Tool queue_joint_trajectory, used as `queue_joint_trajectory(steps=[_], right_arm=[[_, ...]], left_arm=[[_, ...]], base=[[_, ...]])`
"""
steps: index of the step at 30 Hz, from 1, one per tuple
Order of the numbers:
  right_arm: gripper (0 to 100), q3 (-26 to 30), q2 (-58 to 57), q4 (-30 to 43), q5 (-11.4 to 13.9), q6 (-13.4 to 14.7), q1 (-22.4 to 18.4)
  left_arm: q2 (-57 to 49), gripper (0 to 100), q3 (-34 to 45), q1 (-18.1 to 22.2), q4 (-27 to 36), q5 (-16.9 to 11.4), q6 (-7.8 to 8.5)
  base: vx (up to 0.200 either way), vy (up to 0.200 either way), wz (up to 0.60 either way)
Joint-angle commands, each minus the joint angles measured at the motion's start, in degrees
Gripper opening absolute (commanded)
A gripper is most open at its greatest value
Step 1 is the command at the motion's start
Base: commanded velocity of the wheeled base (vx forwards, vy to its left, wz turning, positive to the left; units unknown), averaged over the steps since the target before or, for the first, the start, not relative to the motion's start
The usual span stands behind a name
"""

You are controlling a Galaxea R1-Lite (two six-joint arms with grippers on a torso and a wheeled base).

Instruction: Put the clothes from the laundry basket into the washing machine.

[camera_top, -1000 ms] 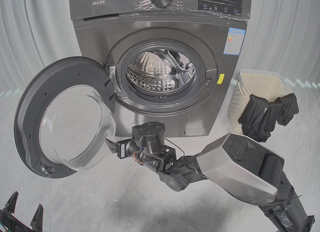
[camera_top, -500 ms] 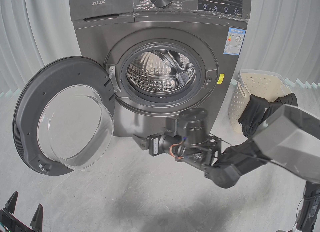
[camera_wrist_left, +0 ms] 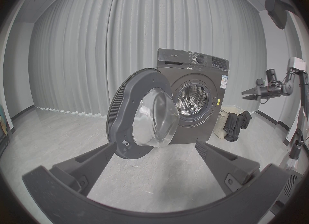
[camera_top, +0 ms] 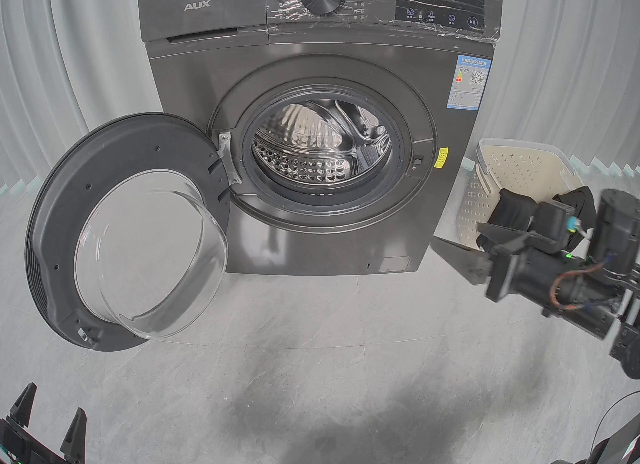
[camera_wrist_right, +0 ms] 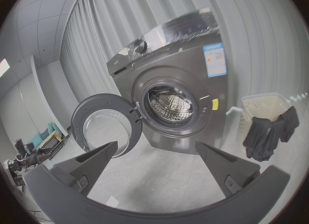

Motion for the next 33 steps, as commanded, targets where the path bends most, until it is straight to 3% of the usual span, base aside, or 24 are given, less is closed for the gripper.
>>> queue_joint_trajectory(steps=[1, 8, 17, 19, 20, 22, 23, 25, 31, 33], right_arm=[[100, 14.25, -22.53, 0.08, 2.29, -1.76, -7.86], [100, 20.49, -35.89, 5.79, 2.02, -4.05, -11.11], [100, 21.46, -58.65, 25.13, 2.46, -4.4, -24.74], [100, 21.72, -60.85, 27.42, 2.55, -4.49, -25.44], [100, 22.42, -66.47, 33.04, 2.73, -4.49, -26.23], [100, 22.42, -66.47, 33.04, 2.73, -4.49, -26.23], [100, 22.51, -73.15, 41.13, 2.29, -4.4, -26.41], [100, 22.51, -76.76, 45.26, 2.29, -4.4, -27.11], [100, 24.97, -82.73, 47.46, 3.25, -5.89, -31.94], [100, 27.26, -85.37, 47.72, 5.1, -6.95, -33.35]], left_arm=[[-0.92, 100, 0.92, 0.01, 0.0, -0.02, -0.11], [-0.84, 100, 0.92, 0.01, 0.0, -0.02, -0.2], [-0.92, 100, 0.92, 0.01, 0.0, -0.02, -0.2], [-0.92, 100, 0.92, 0.01, 0.0, -0.02, -0.2], [-0.92, 100, 0.92, 0.01, 0.0, -0.02, -0.2], [-0.92, 100, 0.92, 0.01, 0.0, -0.02, -0.2], [-0.92, 100, 0.92, 0.01, 0.0, -0.02, -0.11], [-0.92, 100, 0.92, 0.01, 0.0, -0.02, -0.11], [-0.92, 100, 0.92, 0.01, 0.0, -0.02, -0.11], [-0.84, 100, 0.92, 0.01, 0.0, -0.02, -0.11]], base=[[0.0, 0.0, 0.0], [0.0, 0.0, 0.0], [0.0, 0.0, 0.0], [0.0, 0.0, 0.0], [0.0, 0.0, 0.0], [0.0, 0.0, 0.0], [0.0, 0.0, 0.0], [0.0, 0.0, 0.0], [0.0, 0.0, 0.0], [0.0, 0.0, 0.0]])
